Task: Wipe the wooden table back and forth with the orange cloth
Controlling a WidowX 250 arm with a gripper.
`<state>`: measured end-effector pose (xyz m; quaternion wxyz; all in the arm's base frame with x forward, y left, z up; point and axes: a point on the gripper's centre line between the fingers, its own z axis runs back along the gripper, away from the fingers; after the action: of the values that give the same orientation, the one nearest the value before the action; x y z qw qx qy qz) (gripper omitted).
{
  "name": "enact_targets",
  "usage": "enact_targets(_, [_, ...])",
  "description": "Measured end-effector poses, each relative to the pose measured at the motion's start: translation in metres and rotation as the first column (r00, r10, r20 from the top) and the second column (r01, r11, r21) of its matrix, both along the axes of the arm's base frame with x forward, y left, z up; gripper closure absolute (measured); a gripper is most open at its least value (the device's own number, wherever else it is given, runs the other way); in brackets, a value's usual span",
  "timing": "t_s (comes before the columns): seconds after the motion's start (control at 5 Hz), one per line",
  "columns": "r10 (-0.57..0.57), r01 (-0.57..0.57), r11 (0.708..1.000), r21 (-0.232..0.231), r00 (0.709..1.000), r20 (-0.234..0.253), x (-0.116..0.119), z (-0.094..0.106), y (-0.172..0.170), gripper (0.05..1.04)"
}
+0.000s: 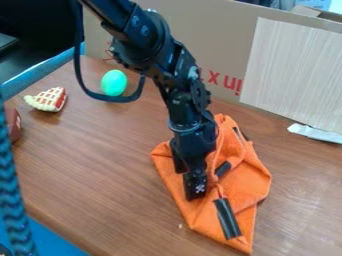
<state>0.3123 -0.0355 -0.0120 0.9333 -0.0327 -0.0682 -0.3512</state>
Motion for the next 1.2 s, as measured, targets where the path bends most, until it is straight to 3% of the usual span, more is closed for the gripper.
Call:
enact_targets(0.8, [0.104, -0.103, 0.994, -0.023, 0.995, 0.012, 0.057, 0.002, 0.003, 0.083])
enact_targets(1.2, [0.028, -0.028, 0.999, -0.022, 1.0, -0.004, 0.026, -0.003, -0.002, 0.083])
